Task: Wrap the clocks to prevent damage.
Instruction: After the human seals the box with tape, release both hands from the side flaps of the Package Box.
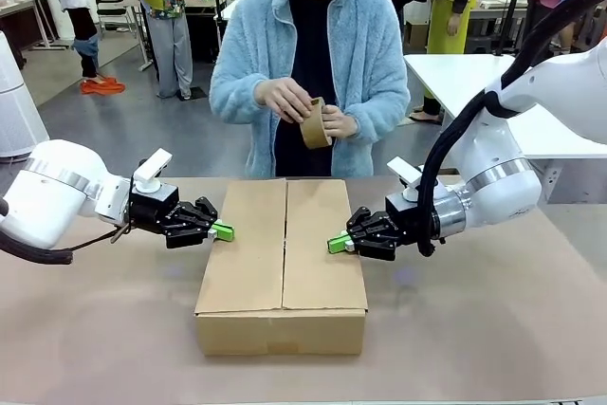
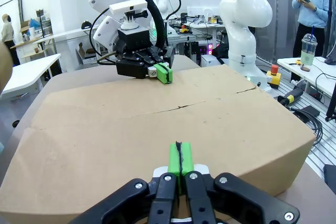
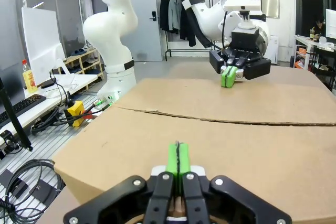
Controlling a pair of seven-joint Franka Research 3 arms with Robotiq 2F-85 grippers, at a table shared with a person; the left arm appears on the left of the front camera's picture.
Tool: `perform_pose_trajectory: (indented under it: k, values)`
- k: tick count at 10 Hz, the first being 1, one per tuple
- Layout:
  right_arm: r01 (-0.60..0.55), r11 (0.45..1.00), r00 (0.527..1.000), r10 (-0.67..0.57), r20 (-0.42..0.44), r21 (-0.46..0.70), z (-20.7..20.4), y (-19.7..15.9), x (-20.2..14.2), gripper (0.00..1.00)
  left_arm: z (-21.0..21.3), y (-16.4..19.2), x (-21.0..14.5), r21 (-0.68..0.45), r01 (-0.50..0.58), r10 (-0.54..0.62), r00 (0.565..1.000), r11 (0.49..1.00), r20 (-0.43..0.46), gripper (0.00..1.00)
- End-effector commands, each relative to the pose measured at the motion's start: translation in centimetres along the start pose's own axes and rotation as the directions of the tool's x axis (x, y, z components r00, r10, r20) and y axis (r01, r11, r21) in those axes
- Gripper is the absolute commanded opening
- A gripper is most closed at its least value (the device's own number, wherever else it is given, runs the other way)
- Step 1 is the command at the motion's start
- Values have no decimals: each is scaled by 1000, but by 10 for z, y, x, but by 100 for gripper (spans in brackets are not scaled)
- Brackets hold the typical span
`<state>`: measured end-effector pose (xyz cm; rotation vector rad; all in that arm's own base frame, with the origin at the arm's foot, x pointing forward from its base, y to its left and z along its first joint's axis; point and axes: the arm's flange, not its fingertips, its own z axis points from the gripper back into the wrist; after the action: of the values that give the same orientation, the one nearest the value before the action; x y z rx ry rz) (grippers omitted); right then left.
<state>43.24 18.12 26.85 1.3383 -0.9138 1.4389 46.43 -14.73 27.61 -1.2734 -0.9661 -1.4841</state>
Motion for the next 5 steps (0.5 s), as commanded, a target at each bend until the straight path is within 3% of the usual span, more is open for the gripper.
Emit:
perform_pose_trajectory:
  k: [1, 5]
  values:
    - [4, 1000, 1000, -4, -11, -9, -1, 0, -3, 1, -3, 2, -3, 9, -4, 4, 1000, 1000, 5, 0]
    - [4, 1000, 1000, -4, -11, -9, -1, 0, -3, 1, -3, 2, -3, 9, -4, 4, 1000, 1000, 5, 0]
